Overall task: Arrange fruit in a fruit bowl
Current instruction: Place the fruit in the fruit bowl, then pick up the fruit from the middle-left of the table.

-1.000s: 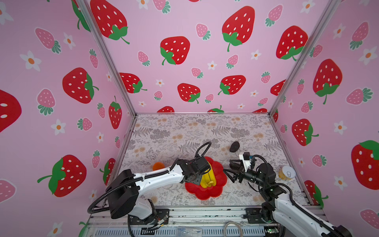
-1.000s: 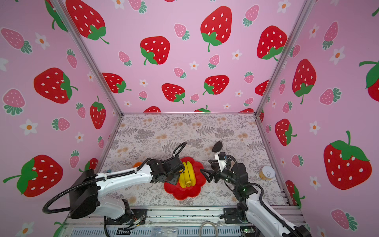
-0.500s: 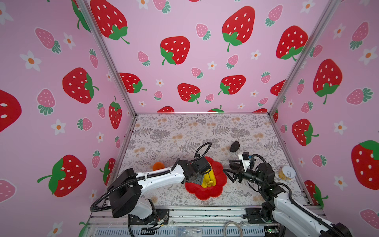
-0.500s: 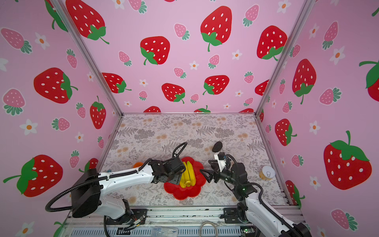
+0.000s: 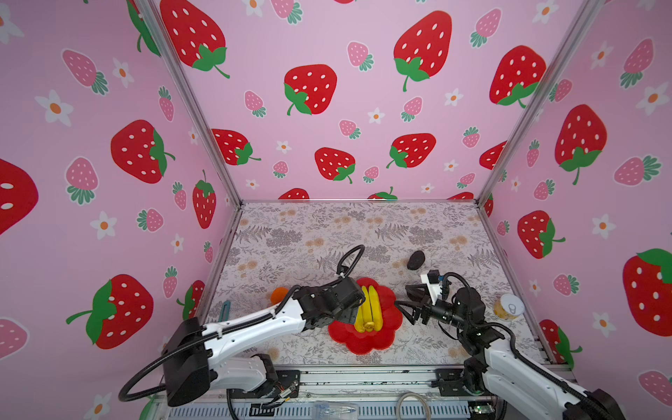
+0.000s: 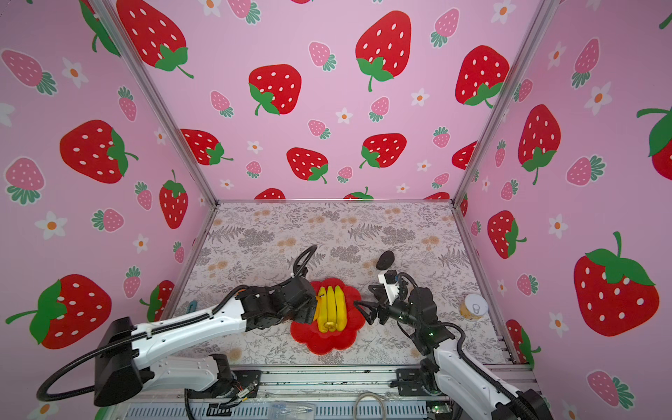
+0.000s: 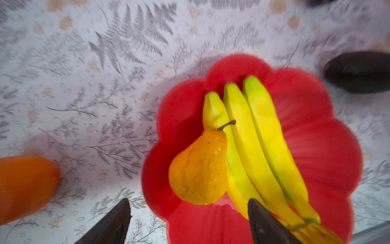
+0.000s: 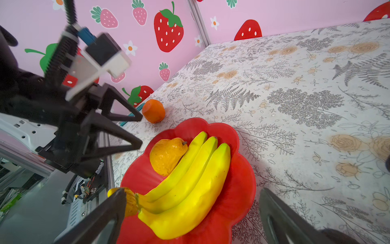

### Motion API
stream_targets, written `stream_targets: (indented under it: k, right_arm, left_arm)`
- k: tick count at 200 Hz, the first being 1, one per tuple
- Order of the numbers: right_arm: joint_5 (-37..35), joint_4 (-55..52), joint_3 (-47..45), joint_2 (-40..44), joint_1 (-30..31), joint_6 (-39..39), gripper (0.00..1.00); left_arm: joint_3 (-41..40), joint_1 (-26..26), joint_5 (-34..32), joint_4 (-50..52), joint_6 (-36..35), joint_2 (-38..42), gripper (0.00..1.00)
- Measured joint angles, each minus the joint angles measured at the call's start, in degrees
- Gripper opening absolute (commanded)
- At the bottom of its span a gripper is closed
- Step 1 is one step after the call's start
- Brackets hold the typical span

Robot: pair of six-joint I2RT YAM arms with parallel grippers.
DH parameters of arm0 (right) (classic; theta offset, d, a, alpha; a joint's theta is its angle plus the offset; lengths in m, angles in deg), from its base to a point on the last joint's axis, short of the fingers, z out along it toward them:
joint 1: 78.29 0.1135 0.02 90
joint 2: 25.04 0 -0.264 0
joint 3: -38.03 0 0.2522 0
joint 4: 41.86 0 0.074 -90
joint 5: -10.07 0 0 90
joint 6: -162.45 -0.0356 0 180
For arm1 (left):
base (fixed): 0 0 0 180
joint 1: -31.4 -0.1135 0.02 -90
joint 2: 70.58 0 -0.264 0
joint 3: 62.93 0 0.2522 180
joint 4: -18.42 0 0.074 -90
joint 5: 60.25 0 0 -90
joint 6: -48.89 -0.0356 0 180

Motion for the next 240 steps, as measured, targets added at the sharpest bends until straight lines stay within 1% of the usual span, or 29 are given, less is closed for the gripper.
stream_targets:
  k: [13, 21, 36, 42, 55, 72, 94, 143, 172, 183, 197, 217, 226, 240]
  right_arm:
    - [0.7, 0.1, 1.1, -1.3, 0.6, 0.0, 0.99]
    - [0.8, 0.0, 2.1, -2.2, 1.4, 0.1, 0.99]
    - [0.8, 0.2, 3.8, -3.0, 3.2, 0.2, 0.99]
    - [0.8, 0.3, 4.3, -3.1, 3.8, 0.2, 0.99]
    - [0.8, 0.8, 5.0, -3.1, 4.7, 0.3, 0.99]
    - [0.8, 1.0, 5.2, -3.1, 5.3, 0.5, 0.99]
    - [0.7, 1.0, 5.2, -3.1, 5.4, 0.6, 0.99]
    - [0.6, 1.3, 5.1, -3.9, 5.6, 0.7, 0.99]
    - [0.6, 1.5, 5.1, -4.2, 5.6, 1.1, 0.99]
    - [0.6, 1.5, 5.0, -4.2, 5.6, 1.2, 0.99]
    - [0.2, 1.6, 4.8, -4.0, 5.6, 1.3, 0.99]
    - [-0.2, 1.7, 4.7, -3.7, 5.6, 1.5, 0.99]
    - [-0.3, 1.8, 4.7, -3.6, 5.6, 1.5, 0.99]
    - [-0.5, 1.8, 4.7, -3.4, 5.6, 1.6, 0.99]
  left_arm:
    - [-1.2, -4.0, -1.8, 1.5, 0.4, 4.5, 0.89]
    - [-2.5, -8.2, -3.0, 2.4, 0.7, 6.6, 0.89]
    - [-6.3, -17.5, -4.3, 3.2, 0.4, 9.8, 0.9]
    - [-8.2, -21.4, -4.3, 3.3, 0.0, 10.9, 0.91]
    - [-11.5, -27.7, -4.0, 3.5, -0.8, 12.7, 0.91]
    - [-14.1, -33.4, -2.9, 3.3, -1.8, 13.9, 0.91]
    - [-15.2, -38.5, -0.2, 1.2, -3.0, 13.3, 0.92]
    - [-15.5, -42.3, 3.9, -5.2, -4.1, 6.0, 0.92]
    - [-15.4, -43.4, 4.7, -6.7, -4.0, 1.1, 0.88]
    - [-15.4, -43.5, 4.7, -6.7, -3.2, -1.0, 0.84]
    - [-15.4, -43.5, 5.0, -6.7, -2.5, -3.0, 0.7]
    - [-15.3, -43.5, 5.3, -7.2, -1.7, -3.3, 0.55]
    - [-15.3, -43.5, 5.5, -7.1, -1.9, -2.6, 0.5]
    - [-15.3, -42.9, 5.3, -7.0, -1.4, -0.1, 0.49]
